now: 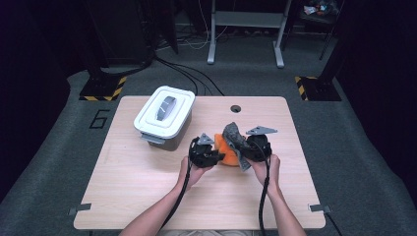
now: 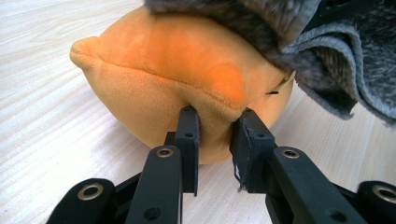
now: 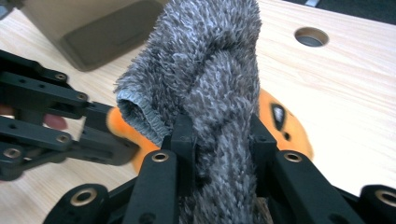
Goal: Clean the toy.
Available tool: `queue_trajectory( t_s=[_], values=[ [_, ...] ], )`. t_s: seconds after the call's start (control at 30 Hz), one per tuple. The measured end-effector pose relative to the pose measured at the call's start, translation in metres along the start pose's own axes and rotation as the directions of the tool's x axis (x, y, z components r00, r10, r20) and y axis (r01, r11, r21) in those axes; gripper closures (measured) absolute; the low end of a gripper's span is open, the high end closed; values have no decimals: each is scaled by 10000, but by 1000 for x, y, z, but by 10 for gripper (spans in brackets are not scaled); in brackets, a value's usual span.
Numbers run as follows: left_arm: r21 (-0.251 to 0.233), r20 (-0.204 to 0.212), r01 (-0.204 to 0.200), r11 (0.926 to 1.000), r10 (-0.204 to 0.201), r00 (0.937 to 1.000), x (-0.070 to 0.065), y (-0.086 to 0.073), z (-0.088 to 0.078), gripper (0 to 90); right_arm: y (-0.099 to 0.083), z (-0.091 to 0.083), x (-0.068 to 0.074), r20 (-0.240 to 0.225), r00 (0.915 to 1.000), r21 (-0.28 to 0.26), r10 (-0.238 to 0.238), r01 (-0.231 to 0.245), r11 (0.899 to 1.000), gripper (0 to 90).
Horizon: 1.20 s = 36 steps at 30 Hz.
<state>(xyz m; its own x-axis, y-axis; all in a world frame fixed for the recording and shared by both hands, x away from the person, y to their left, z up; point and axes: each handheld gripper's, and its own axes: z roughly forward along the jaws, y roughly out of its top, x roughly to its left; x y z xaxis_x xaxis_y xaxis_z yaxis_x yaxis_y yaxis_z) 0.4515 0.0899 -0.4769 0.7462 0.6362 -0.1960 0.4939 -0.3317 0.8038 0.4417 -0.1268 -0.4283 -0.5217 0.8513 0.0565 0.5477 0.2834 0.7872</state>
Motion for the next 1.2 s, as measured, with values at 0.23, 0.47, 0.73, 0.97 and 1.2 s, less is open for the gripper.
queue_trajectory(
  t_s=[0.23,0.47,0.73,0.97,1.2],
  values=[
    [35,16,-17,10000,17,10000,2,-2,-1,729,-8,-3,-20,365,9985,29,399,-400,9992,703],
    [-27,6,-2,10000,2,10000,3,-3,-1,729,-27,2,-54,800,9873,450,1373,-1411,9890,703],
    [-39,-5,12,10000,-12,10000,3,-3,-1,729,-42,16,-78,1109,9751,862,1919,-2018,9756,703],
    [-14,16,-132,9999,132,9999,3,-2,-2,729,-29,-10,-65,596,9788,57,1959,-1966,9805,704],
    [-105,11,-238,9997,238,9997,-2,0,-1,729,3,-29,-26,-443,9946,-640,942,-969,9932,704]
  ],
)
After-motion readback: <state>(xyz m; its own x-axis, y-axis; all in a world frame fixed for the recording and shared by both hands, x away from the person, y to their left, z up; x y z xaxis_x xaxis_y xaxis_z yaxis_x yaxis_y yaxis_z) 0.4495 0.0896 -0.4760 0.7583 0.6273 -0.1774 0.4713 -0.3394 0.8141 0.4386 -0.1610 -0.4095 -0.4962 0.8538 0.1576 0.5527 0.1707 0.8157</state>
